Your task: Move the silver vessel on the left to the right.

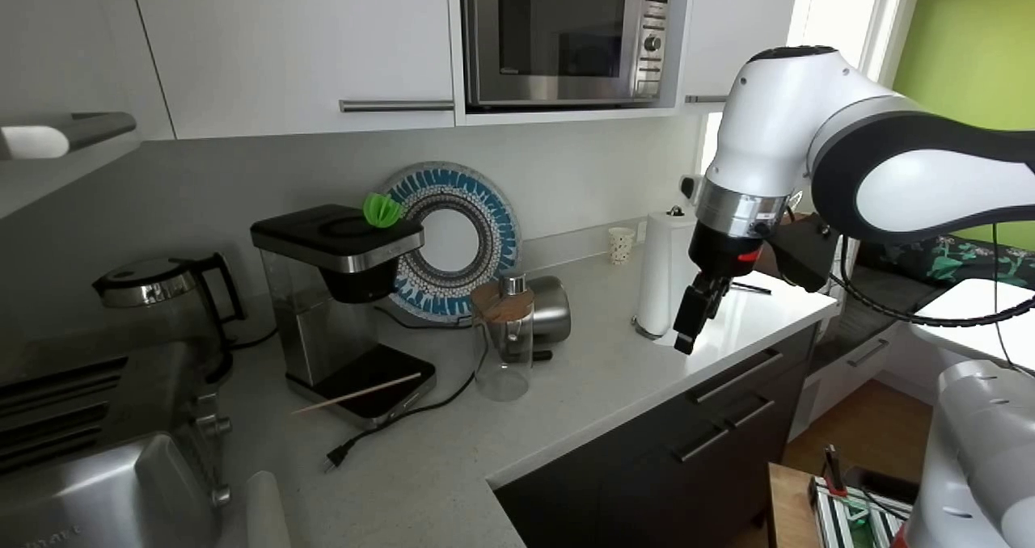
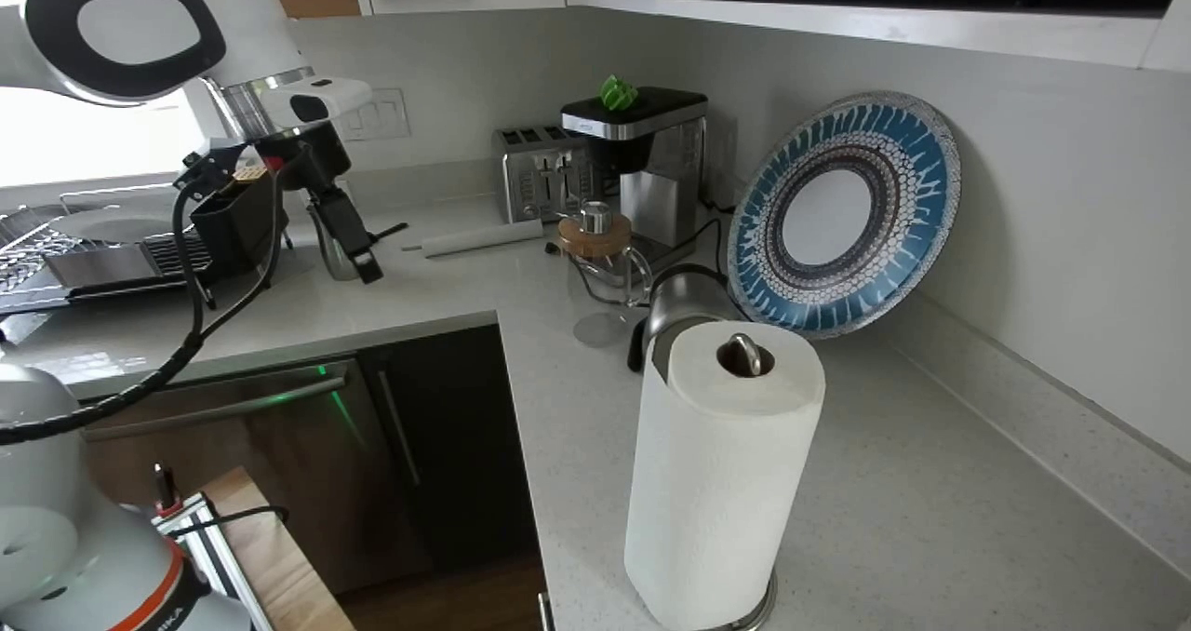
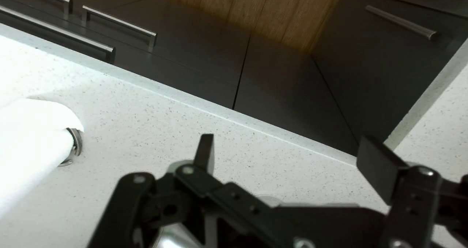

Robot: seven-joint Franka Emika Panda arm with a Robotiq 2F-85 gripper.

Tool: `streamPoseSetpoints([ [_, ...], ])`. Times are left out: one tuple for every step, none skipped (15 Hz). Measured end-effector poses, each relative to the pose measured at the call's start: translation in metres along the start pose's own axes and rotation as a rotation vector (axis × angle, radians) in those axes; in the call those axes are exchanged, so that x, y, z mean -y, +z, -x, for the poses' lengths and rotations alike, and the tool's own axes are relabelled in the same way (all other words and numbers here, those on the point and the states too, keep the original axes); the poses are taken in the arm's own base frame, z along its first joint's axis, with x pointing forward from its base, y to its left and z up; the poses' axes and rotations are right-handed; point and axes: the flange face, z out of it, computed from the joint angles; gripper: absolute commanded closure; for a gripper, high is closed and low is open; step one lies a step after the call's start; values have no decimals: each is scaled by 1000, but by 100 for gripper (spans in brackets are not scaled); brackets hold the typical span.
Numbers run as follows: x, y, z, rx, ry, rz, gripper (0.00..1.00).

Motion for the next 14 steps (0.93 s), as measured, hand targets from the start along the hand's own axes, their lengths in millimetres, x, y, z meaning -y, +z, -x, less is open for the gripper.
streamPoseSetpoints([
  [0,0,0,0,0,0,0],
  [0,0,0,0,0,0,0],
  [0,0,0,0,0,0,0],
  [0,0,0,0,0,0,0],
  [0,0,0,0,0,0,0],
  [0,0,0,0,0,0,0],
  [0,0,0,0,0,0,0],
  [0,0,0,0,0,0,0],
  [0,0,0,0,0,0,0],
  [0,0,0,0,0,0,0],
  [2,-1,-2,-13,-6,-9,0],
  [9,-3,-5,-41,-20,-26,0],
  [22,-5,-8,-76,-43,-54,0],
  [41,-6,-12,-108,-73,-96,0],
])
